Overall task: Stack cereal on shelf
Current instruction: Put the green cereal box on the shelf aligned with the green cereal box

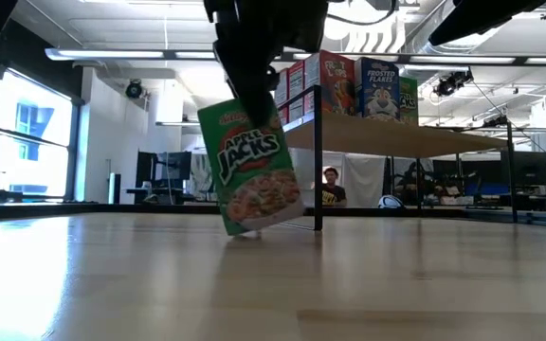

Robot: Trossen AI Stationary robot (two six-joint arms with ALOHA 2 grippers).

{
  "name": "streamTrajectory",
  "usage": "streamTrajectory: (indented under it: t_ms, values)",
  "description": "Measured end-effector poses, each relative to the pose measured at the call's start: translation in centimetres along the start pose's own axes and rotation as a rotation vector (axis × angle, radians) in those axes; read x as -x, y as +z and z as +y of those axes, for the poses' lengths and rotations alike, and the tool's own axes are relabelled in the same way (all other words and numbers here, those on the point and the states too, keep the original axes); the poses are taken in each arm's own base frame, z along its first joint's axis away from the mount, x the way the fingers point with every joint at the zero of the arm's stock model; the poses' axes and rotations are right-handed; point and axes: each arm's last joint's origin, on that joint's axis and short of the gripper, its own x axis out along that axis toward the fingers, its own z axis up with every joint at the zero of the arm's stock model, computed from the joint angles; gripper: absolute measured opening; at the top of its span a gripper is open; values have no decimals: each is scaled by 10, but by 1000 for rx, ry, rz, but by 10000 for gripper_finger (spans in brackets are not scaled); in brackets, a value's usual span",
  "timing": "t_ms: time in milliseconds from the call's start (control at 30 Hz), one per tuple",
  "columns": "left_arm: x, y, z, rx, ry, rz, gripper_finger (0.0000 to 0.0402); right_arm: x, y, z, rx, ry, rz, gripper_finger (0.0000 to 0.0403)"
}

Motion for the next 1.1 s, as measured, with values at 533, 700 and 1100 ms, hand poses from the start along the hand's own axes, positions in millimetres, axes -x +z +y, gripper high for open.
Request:
streamTrajectory:
  t_ms: [533,700,1100]
  values:
    - [2,3,-3,-47,-62,-35,209,0,0,0,7,2,1,0]
    - [34,-1,-11,-74,-66,-138,194,0,0,0,5,0,1,0]
    - [71,-53,-34,-100,-161,-578,66,0,2,0,5,0,-20,0]
